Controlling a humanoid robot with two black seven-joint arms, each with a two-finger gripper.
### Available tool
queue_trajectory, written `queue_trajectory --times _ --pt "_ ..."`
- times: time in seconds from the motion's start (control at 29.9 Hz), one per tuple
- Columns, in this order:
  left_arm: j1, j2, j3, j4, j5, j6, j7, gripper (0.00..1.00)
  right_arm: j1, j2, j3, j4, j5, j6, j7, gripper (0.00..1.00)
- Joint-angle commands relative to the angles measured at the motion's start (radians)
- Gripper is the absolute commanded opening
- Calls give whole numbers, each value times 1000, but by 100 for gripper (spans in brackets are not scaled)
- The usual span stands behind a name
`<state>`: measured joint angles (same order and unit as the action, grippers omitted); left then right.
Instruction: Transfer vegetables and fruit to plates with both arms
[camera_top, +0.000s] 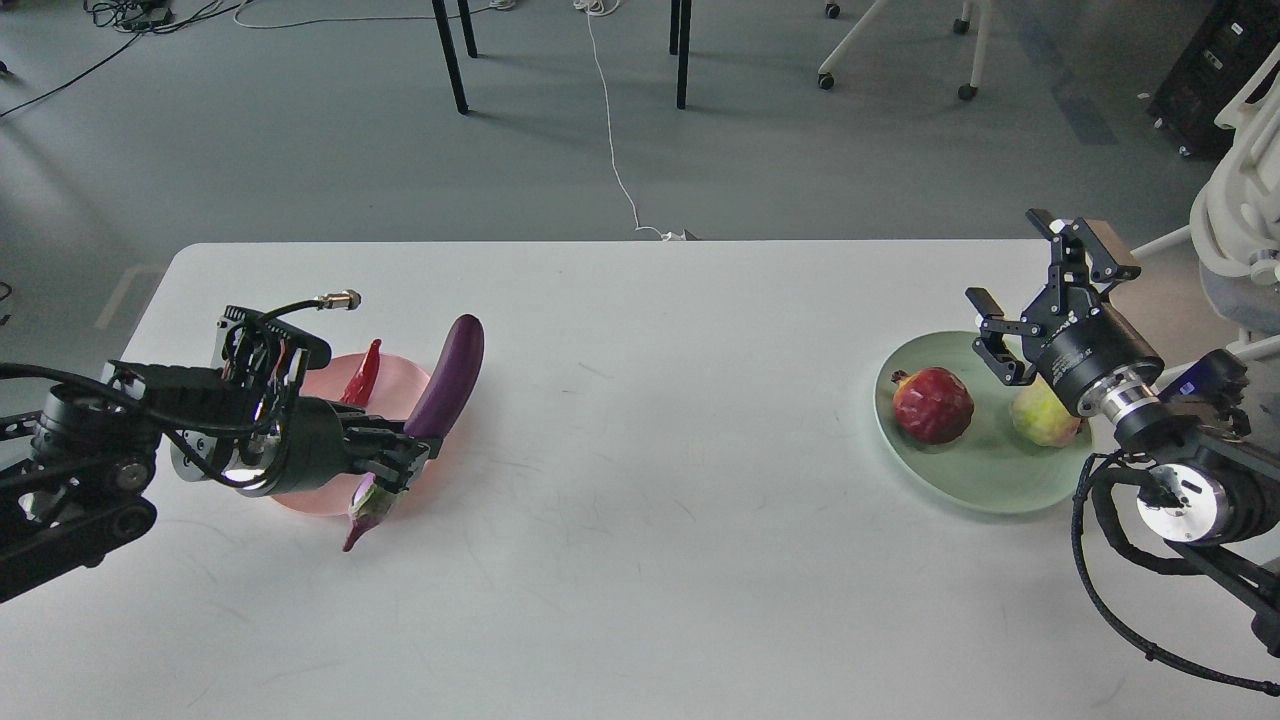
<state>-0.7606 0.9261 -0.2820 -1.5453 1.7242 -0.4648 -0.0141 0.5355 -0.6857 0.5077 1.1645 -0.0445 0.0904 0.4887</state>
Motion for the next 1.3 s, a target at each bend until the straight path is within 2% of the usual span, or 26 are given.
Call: queue_trajectory --times 0.0,0.27,0.4,0.5,0.6,0.64,0.8,0.97,1.14,1.27 --pt "-2 -10 4 65 9 3 -21 10 0 0 0 0 -1 0 0 98" --pt "4 -20 7 151 9 5 -63 17 0 0 2 0 0 0 0 98" --pt "6 -15 9 151 9 -2 -87 32 0 0 2 0 0 0 0 98" --pt "7 -12 10 152 8 -2 -98 50 0 0 2 0 0 0 0 98" --pt "7 -10 10 165 9 1 -125 81 0 -2 2 0 0 0 0 98" --pt "7 -10 10 168 9 1 -129 99 0 -2 2 0 0 0 0 98" --pt "1 -16 -3 182 -5 8 -133 100 0 0 2 0 0 0 0 98" --pt "-5 -9 -32 182 -18 24 -176 100 1 -2 0 -2 0 0 0 98" --pt "-5 -19 -97 183 -142 130 -187 100 14 -2 -5 -6 -2 0 0 98" --pt "1 -82 -163 183 -410 224 -181 100 27 0 5 -8 0 -1 0 98"
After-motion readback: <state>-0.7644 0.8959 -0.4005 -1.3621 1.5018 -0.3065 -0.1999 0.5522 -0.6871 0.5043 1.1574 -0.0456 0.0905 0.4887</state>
